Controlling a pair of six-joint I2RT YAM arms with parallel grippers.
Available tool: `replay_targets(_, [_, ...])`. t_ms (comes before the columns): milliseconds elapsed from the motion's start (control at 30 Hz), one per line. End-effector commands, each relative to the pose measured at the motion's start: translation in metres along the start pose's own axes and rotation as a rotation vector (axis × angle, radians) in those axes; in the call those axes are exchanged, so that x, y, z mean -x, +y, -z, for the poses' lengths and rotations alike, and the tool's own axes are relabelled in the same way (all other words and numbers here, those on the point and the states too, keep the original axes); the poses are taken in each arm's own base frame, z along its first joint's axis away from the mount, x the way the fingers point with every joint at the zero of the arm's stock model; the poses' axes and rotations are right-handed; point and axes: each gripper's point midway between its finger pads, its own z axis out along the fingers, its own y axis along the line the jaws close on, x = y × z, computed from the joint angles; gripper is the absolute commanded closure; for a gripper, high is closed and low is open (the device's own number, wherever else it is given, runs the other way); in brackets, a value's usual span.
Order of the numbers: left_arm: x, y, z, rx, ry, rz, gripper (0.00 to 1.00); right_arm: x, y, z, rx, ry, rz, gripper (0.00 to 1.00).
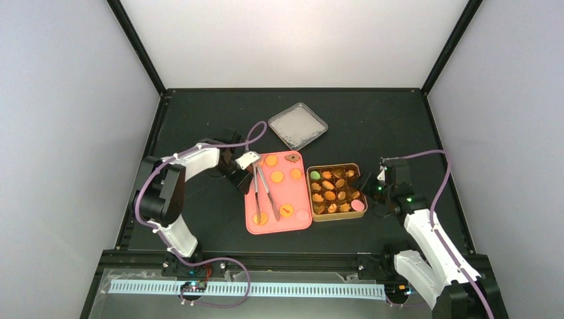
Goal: Pack the cookies
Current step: Move the plate to the center of the board.
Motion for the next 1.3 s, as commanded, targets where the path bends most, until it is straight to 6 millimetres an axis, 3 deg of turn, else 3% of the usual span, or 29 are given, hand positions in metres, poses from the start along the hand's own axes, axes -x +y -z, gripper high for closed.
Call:
replay_targets(0, [-0.037, 0.032, -0.001, 0.160, 0.095, 0.006, 0.48, -0.011, 0.017, 0.002, 0.069, 0.040, -0.016, 0.47])
replay_targets(300, [-0.077, 0.071, 0.026, 0.275, 0.119, -0.009, 0.49, -0.042, 0.053, -0.012, 0.158, 0.132, 0.002, 0.49])
replay_targets(433, [-0.075, 0.079, 0.040, 0.296, 0.098, -0.020, 0.49, -0.050, 0.074, -0.013, 0.211, 0.165, 0.003, 0.49])
replay_targets(600, [-0.059, 0.081, 0.069, 0.289, 0.030, -0.017, 0.47, -0.044, 0.102, -0.003, 0.262, 0.174, 0.043, 0.48])
replay_targets(800, [-0.032, 0.052, 0.108, 0.184, -0.084, -0.049, 0.39, 0.016, 0.085, 0.017, 0.108, 0.010, 0.122, 0.42])
replay_targets(1000, [-0.015, 0.029, 0.129, 0.089, -0.159, -0.052, 0.33, 0.054, 0.025, 0.009, -0.090, -0.084, 0.082, 0.36])
replay_targets(1133, [-0.009, 0.029, 0.138, 0.109, -0.193, -0.053, 0.31, 0.054, -0.017, -0.002, -0.157, -0.095, 0.002, 0.34])
replay_targets(1267, [0.000, 0.032, 0.146, 0.124, -0.219, -0.053, 0.25, 0.034, -0.023, -0.017, -0.107, -0.027, -0.033, 0.34])
